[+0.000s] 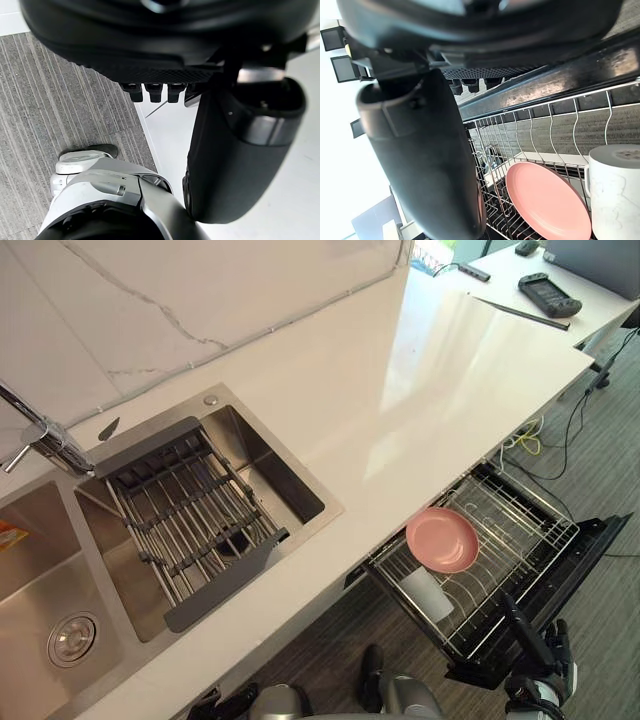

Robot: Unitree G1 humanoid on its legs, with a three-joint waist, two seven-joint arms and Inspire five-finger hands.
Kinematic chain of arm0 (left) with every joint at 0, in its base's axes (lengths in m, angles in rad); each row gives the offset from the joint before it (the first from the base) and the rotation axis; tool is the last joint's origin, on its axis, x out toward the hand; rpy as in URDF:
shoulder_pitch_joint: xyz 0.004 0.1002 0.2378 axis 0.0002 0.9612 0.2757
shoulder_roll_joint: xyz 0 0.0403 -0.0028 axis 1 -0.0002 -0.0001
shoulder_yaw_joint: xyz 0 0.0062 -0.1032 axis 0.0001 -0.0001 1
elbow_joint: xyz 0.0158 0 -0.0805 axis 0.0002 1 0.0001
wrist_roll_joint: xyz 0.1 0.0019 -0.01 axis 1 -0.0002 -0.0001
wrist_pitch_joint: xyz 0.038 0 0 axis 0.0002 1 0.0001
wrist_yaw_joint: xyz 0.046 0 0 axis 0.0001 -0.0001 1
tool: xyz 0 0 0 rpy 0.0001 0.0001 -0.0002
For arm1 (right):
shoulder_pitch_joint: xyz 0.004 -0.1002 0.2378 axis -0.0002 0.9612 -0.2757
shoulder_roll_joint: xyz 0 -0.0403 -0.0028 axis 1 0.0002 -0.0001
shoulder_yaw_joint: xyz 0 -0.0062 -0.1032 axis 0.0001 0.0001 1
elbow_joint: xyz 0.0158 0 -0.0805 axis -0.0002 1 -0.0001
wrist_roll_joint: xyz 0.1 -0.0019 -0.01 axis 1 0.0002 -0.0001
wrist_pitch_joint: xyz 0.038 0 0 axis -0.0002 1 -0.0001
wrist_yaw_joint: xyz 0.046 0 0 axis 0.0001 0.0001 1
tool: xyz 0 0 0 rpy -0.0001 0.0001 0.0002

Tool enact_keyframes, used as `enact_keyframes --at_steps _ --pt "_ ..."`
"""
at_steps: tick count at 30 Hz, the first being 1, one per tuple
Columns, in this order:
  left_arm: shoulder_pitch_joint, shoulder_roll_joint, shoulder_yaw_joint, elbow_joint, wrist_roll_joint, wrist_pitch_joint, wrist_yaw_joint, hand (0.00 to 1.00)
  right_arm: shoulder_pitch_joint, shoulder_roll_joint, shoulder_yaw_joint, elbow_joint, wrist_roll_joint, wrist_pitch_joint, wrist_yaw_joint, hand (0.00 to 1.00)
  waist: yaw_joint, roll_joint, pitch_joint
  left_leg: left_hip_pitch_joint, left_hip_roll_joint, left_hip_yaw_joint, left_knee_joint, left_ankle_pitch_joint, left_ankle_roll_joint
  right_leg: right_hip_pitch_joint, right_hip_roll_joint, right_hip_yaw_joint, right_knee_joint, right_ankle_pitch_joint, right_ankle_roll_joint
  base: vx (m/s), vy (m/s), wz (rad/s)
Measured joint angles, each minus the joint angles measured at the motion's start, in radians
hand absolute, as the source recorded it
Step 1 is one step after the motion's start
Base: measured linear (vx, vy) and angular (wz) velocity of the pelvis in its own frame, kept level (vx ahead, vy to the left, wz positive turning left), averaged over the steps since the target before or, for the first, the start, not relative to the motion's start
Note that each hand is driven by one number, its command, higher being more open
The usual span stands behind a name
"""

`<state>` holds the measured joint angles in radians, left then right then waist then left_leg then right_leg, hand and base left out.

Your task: Walk over to the sink, pick up the cup, carry it to the dishwasher, place the cup inside the dishwasher, then close the dishwasher door

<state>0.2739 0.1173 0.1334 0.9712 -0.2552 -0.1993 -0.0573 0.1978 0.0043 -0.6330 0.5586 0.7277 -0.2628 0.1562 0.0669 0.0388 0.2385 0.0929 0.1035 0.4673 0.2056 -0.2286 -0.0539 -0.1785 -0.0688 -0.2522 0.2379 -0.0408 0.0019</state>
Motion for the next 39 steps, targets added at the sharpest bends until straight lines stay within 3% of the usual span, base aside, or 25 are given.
enact_keyframes --at_steps 12,19,28,39 --pt "-0.053 0.01 -0.038 0.002 -0.022 0.0 -0.008 1.0 -0.012 -0.012 0.007 0.003 0.096 -0.003 0.139 1.0 0.0 0.003 0.026 -0.047 -0.007 -0.022 0.033 0.0 0.001 -0.028 -0.036 -0.029 0.04 -0.02 0.009 -0.04 -0.016 0.09" --pt "-0.077 0.015 -0.066 0.019 -0.021 0.0 -0.017 1.0 -0.02 -0.061 0.063 -0.018 0.093 0.012 0.189 1.0 0.002 0.023 0.032 -0.05 -0.015 -0.071 0.039 0.007 0.009 -0.007 -0.058 -0.076 0.05 -0.019 0.005 -0.01 -0.007 0.19" --pt "-0.076 0.002 -0.103 0.018 -0.021 -0.024 -0.066 1.0 -0.115 -0.128 0.125 0.025 0.053 0.074 0.19 1.0 0.003 0.05 0.017 -0.016 -0.057 -0.155 -0.024 0.064 0.015 0.053 -0.108 -0.152 0.051 -0.025 0.013 -0.05 -0.006 0.28" --pt "-0.066 0.002 -0.121 0.02 -0.029 -0.044 -0.127 1.0 -0.252 -0.207 0.181 0.139 0.024 0.102 0.174 1.0 0.009 0.053 0.013 -0.039 -0.079 -0.258 -0.063 0.122 0.032 0.073 -0.138 -0.245 0.052 -0.026 0.011 -0.05 -0.038 0.27"
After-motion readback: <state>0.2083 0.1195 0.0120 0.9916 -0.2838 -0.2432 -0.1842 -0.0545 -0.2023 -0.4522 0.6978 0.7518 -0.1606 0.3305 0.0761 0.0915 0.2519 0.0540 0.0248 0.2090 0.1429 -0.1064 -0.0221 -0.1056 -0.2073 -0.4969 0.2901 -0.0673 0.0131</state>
